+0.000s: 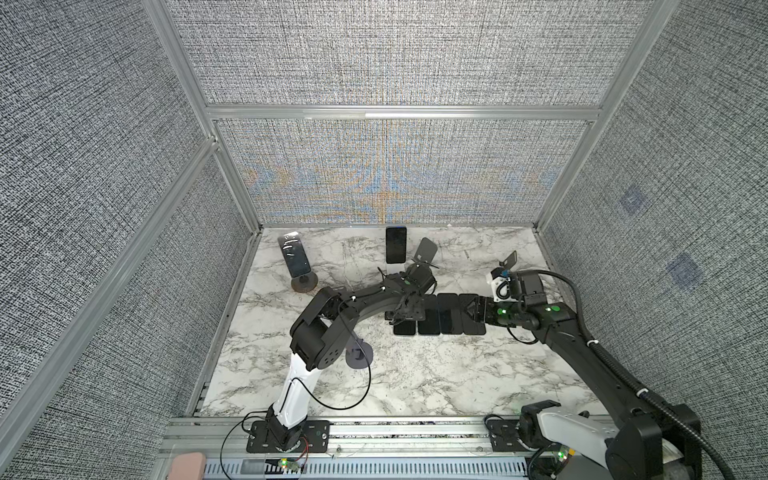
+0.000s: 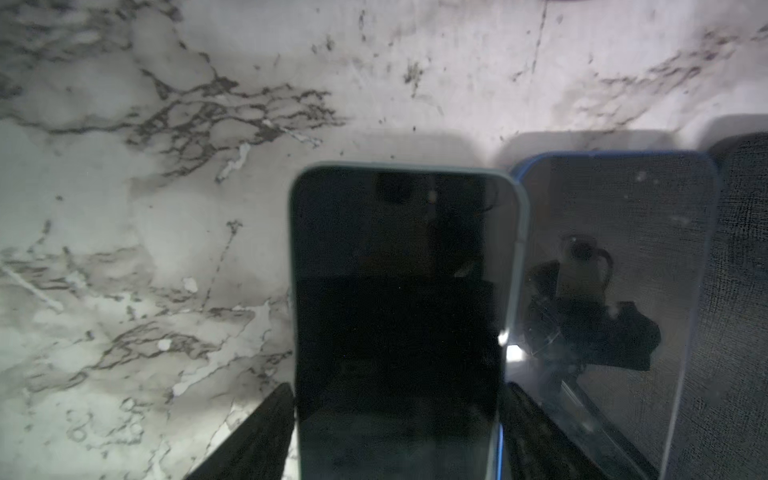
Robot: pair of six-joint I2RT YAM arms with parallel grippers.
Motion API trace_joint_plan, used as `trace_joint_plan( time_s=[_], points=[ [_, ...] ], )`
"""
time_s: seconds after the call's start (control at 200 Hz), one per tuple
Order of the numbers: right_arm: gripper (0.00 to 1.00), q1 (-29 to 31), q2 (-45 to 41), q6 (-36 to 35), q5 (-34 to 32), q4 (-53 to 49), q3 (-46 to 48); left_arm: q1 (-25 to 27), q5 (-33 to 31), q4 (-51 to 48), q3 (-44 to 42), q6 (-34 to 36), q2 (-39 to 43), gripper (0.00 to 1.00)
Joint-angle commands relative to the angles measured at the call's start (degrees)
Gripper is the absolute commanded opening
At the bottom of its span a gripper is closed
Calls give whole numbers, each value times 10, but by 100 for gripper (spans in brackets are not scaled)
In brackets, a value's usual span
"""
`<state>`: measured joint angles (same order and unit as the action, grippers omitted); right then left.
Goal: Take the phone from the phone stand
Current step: 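Lower the green-edged phone beside the blue-edged phone with the left gripper while right withdraws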
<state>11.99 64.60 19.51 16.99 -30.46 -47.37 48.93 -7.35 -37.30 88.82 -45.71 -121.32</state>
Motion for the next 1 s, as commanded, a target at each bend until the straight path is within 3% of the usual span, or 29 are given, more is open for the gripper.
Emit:
trace_joint_plan(
  time_s=[0.0,0.715,0.995],
  points=[
    [71,0,1,-2,7,9,-2,-1,9,6,4,-9,-5,85],
    [71,0,-4,-4,8,3,-2,-3,73,68,-35,-47,20,89],
    [71,0,-7,-4,8,2,-3,-5,40,49,-39,-38,38,89]
  ],
)
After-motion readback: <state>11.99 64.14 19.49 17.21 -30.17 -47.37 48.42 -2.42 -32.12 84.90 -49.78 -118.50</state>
